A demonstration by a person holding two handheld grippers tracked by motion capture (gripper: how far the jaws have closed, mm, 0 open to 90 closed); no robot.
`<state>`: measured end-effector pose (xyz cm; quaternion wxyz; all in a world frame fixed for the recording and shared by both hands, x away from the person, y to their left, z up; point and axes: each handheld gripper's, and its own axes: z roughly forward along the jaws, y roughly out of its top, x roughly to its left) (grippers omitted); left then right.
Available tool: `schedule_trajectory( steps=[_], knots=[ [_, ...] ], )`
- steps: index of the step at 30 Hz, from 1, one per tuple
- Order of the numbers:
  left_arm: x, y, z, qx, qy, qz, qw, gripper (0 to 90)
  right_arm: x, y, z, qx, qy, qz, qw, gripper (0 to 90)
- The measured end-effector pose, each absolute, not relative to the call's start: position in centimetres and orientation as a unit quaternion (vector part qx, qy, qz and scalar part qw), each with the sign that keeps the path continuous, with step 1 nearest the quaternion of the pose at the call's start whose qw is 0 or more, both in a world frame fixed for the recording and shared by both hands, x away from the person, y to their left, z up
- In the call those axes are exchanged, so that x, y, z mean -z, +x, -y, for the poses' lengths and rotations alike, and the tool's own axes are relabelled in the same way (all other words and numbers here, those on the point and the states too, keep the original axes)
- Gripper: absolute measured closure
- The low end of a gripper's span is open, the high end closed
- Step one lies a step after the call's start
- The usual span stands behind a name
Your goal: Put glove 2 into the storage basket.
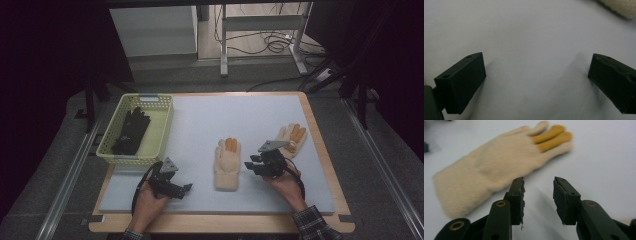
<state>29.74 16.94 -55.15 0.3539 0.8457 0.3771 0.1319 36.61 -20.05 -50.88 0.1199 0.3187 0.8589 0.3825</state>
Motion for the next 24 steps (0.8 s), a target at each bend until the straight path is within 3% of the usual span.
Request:
schedule_trajectory(
  steps=[15,24],
  knots=[
    [55.2,29.7,-16.9,-0.132,0.846,-0.377,0.354,1.4,48.5,40.8,29.8,-0.374,0.429,-0.796,0.207,44.6],
    [55.2,29.7,-16.9,-0.132,0.846,-0.377,0.354,1.4,50.5,41.9,32.1,-0.350,0.463,-0.789,0.201,32.9]
  ],
)
